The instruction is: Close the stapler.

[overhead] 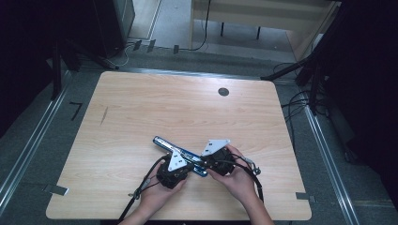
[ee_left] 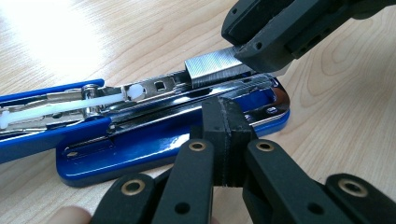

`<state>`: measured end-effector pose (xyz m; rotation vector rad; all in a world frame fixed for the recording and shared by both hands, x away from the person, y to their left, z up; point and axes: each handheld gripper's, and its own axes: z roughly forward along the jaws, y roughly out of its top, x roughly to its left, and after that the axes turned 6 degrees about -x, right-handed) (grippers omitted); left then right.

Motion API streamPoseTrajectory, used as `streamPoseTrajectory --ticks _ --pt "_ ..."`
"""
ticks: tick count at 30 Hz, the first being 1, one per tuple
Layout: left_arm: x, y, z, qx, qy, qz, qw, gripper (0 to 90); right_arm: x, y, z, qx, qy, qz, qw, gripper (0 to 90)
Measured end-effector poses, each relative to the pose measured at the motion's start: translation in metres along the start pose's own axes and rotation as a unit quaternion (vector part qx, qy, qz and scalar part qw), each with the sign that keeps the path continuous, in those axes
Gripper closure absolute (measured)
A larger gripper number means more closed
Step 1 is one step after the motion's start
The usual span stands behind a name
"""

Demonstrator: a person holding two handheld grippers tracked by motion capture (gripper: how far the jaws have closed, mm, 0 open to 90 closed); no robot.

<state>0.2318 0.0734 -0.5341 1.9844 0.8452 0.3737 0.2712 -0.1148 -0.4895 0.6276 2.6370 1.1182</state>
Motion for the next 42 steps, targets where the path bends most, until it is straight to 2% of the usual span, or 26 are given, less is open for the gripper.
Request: streamPoseTrajectory --ticks 8,22,35,42 --pt "0.0000 0.0000 0.0000 0.000 0.000 0.000 1.0000 90.0 -0.0003 0.0013 -0.0026 -0.009 0.009 0.008 0.9999 79.8" --pt "0.0000 0.0000 0.0000 0.000 0.000 0.000 1.0000 90.0 -0.0023 -0.0012 -0.0006 -0.001 0.008 0.023 0.9997 79.8" --pt "0.0000 0.0000 0.0000 0.000 0.000 0.000 1.0000 90.0 -0.0021 -0.0018 0.0007 0.002 0.006 0.023 0.9997 79.2" --pt "0.0000 0.0000 0.0000 0.000 0.000 0.000 1.0000 90.0 -0.0026 -0.0022 -0.0002 0.001 0.011 0.025 0.9996 75.8"
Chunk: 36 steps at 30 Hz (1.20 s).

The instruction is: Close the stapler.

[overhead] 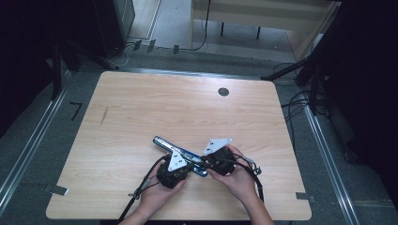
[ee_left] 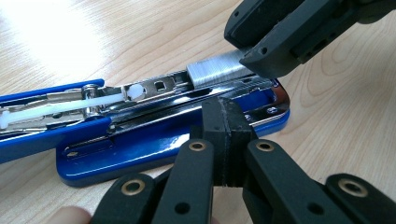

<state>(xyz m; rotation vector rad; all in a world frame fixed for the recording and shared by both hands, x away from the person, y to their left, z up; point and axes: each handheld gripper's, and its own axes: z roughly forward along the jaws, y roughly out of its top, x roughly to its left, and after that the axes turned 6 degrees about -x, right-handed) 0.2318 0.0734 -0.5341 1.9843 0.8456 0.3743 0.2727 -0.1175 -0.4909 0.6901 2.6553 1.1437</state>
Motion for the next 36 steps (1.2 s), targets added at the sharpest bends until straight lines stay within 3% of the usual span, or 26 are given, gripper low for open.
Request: streamPoseTrajectory --ticks 5,11,16,21,26,36 --pt "0.000 0.000 0.000 0.000 0.000 0.000 1.0000 90.0 -0.001 0.000 -0.003 -0.008 0.000 0.005 1.0000 76.0" --pt "0.000 0.000 0.000 0.000 0.000 0.000 1.0000 90.0 0.001 0.000 -0.002 -0.025 -0.005 0.008 0.9997 84.6" --pt "0.000 0.000 0.000 -0.001 0.001 0.000 1.0000 90.0 0.004 0.003 0.007 -0.061 -0.013 0.019 0.9978 90.0" --pt "0.000 -0.001 -0.001 -0.001 0.001 -0.001 1.0000 90.0 0.003 0.008 0.019 -0.079 -0.025 0.025 0.9962 90.0" --pt "0.001 0.000 -0.001 0.000 0.000 -0.004 1.0000 90.0 0.003 0.008 0.030 -0.067 -0.023 0.021 0.9973 90.0" --pt "0.004 -0.001 -0.002 -0.001 -0.001 -0.012 0.9999 90.0 0.003 0.003 0.023 -0.055 -0.017 0.019 0.9982 90.0"
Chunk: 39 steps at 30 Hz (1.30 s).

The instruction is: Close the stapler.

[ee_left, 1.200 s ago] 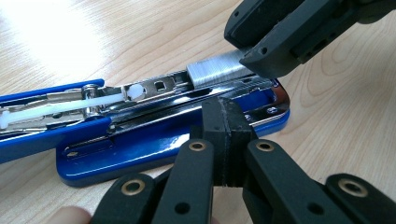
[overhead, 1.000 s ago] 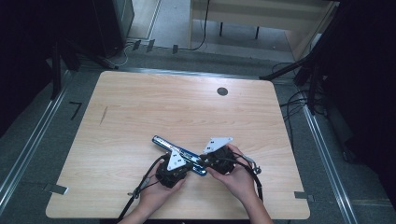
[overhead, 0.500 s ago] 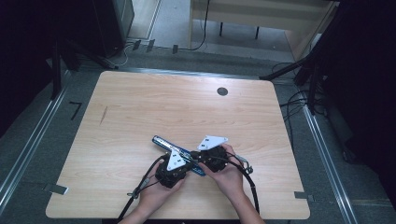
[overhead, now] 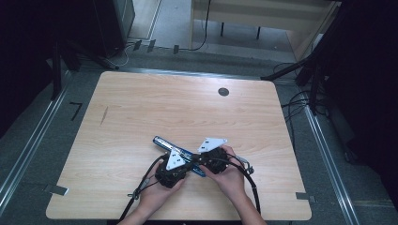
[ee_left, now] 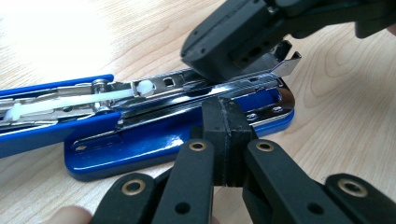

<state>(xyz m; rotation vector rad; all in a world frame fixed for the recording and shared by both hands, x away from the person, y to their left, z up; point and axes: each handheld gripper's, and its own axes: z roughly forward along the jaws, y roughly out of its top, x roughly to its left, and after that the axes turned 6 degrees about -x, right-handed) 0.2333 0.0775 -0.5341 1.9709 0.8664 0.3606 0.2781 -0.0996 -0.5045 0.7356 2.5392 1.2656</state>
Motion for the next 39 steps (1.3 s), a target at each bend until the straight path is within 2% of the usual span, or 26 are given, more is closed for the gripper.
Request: streamPoseTrajectory --ticks 6,11,16,20,21,24,26,34,36,39 --pt "0.007 -0.002 -0.005 -0.003 -0.002 -0.019 0.9998 90.0 0.001 -0.001 -0.003 0.004 -0.007 -0.013 0.9999 90.0" --pt "0.013 -0.002 -0.013 -0.011 -0.001 -0.033 0.9994 90.0 0.004 0.001 -0.006 0.000 -0.006 -0.012 0.9999 90.0" --pt "0.026 -0.002 -0.022 -0.018 0.011 -0.052 0.9984 90.0 0.004 0.003 -0.007 -0.011 -0.003 -0.008 0.9999 90.0" --pt "0.041 -0.004 -0.031 -0.021 0.033 -0.063 0.9972 90.0 0.002 0.008 -0.009 -0.023 -0.003 -0.002 0.9997 90.0" --pt "0.044 -0.005 -0.032 -0.020 0.038 -0.068 0.9968 90.0 0.003 0.010 -0.009 -0.028 -0.009 -0.001 0.9996 90.0" --pt "0.053 -0.007 -0.035 -0.017 0.050 -0.079 0.9955 90.0 0.005 0.013 -0.004 -0.028 -0.016 -0.008 0.9995 90.0" --pt "0.059 -0.007 -0.037 -0.015 0.064 -0.077 0.9949 90.0 0.006 0.015 0.000 -0.030 -0.013 -0.005 0.9994 90.0" --pt "0.070 -0.011 -0.037 -0.005 0.082 -0.085 0.9930 90.0 0.008 0.032 0.015 -0.033 0.002 0.001 0.9994 90.0" --pt "0.073 -0.011 -0.037 -0.003 0.083 -0.096 0.9919 90.0 0.008 0.037 0.020 -0.036 0.008 0.002 0.9993 90.0" --pt "0.075 -0.011 -0.036 -0.006 0.085 -0.100 0.9914 90.0 0.007 0.042 0.027 -0.037 0.014 0.004 0.9992 90.0"
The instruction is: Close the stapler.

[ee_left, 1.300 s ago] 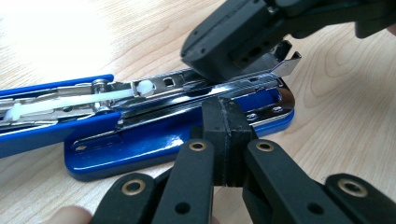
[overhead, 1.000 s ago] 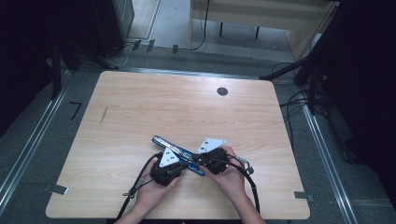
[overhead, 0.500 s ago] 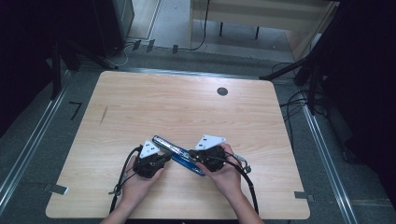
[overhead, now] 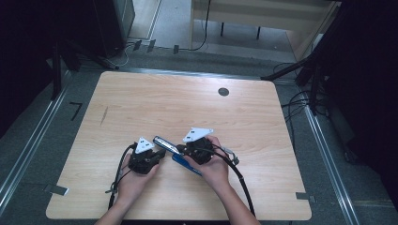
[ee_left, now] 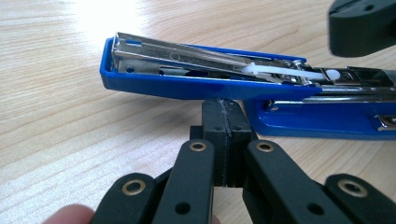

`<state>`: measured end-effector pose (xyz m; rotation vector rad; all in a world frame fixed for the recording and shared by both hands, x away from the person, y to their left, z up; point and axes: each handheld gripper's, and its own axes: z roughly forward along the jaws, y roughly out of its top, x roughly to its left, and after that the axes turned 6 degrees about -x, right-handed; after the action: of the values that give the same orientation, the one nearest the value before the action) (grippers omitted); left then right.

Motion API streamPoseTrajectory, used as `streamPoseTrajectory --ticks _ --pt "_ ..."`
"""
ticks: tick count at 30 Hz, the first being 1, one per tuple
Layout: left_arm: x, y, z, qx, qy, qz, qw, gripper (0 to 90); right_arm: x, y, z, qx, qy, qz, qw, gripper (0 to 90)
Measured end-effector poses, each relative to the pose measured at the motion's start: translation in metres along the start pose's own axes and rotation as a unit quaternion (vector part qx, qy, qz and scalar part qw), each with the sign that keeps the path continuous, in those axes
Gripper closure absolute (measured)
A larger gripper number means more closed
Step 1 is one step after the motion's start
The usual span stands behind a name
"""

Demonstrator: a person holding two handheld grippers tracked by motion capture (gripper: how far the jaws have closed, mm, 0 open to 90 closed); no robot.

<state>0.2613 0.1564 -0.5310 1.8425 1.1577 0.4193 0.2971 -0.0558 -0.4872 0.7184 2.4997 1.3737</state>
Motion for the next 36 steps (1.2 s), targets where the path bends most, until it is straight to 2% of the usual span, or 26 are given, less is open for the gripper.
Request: streamPoseTrajectory --ticks 6,9,15,23,26,27,36 --pt "0.000 0.000 0.003 0.002 0.009 -0.001 1.0000 90.0 0.001 0.006 0.014 0.010 0.007 0.004 0.9999 90.0" --pt "0.001 0.000 0.003 0.004 0.010 -0.007 0.9999 90.0 0.000 0.009 0.024 0.021 0.003 -0.002 0.9998 90.0" --pt "0.002 0.001 0.003 0.002 0.009 -0.013 0.9999 90.0 -0.001 0.015 0.034 0.025 -0.001 -0.006 0.9997 90.0" --pt "0.003 0.001 0.003 -0.005 0.004 -0.028 0.9996 90.0 -0.002 0.018 0.039 0.025 -0.002 -0.006 0.9997 90.0" --pt "0.003 0.001 0.005 0.003 0.014 -0.028 0.9995 90.0 -0.003 0.019 0.039 0.026 -0.002 -0.009 0.9996 90.0" --pt "0.002 0.002 0.007 0.014 0.017 -0.028 0.9994 90.0 -0.002 0.020 0.040 0.027 -0.002 -0.009 0.9996 90.0" --pt "-0.002 0.004 0.012 0.019 0.029 -0.010 0.9994 90.0 -0.003 0.019 0.045 0.035 -0.002 -0.012 0.9993 90.0"
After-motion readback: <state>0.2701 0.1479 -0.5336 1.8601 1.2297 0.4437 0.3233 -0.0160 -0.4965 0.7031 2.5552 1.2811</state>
